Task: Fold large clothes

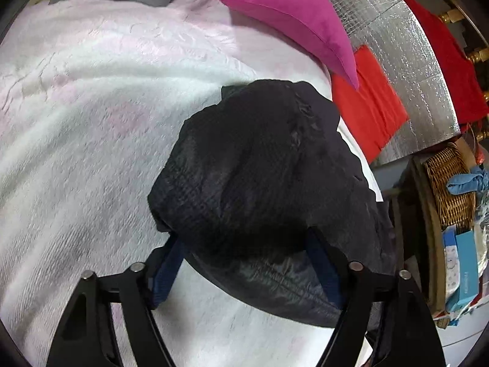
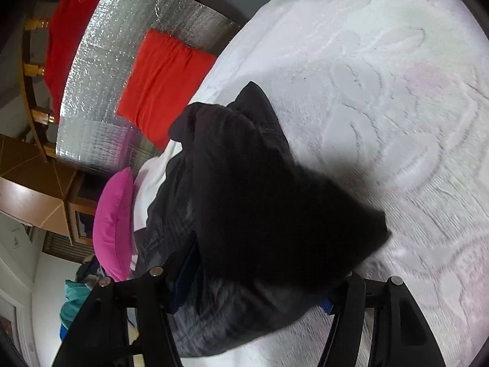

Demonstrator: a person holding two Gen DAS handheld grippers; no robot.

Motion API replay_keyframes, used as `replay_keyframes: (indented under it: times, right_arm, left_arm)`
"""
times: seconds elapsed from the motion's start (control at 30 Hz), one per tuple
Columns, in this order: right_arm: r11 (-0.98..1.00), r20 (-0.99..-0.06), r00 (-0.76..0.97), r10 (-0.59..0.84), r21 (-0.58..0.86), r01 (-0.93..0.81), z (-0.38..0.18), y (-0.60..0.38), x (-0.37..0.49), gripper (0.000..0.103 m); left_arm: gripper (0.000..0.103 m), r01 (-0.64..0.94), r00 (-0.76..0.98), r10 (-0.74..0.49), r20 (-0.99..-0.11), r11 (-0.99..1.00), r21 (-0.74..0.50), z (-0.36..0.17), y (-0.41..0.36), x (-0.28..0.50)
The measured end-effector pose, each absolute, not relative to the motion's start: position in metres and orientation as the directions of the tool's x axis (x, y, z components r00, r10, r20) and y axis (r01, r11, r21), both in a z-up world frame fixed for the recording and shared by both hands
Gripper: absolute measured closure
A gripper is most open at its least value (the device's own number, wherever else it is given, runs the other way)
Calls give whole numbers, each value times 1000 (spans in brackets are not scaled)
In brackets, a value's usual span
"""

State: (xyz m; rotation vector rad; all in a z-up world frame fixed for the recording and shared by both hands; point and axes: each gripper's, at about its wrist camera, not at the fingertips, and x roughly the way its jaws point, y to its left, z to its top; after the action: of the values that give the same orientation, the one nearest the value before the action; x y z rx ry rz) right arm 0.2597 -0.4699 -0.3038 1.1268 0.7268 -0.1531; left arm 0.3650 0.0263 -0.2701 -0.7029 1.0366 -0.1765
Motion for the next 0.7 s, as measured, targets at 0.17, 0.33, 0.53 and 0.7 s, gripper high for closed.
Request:
replay_keyframes:
  times: [0.17, 0.33, 0.53, 0.7]
  right_arm:
    - [475, -595, 774, 219, 757, 448, -308, -468, 273, 45]
    - [507, -597, 776, 203, 742, 438, -302, -464, 276, 54]
    - [481, -588, 777, 223, 760, 437, -308, -466, 276, 51]
    - [488, -591, 777, 218, 755, 437, -307, -464, 277, 47]
  left_arm:
    - [40, -186, 544, -420, -727, 784, -592, -275, 25, 377]
    - [21, -195, 520, -442, -731, 771, -606, -281, 26, 386]
    - [37, -185, 545, -427, -722, 778, -601, -279, 24, 388]
    - [59, -155, 586, -401, -704, 797, -584, -270, 22, 389]
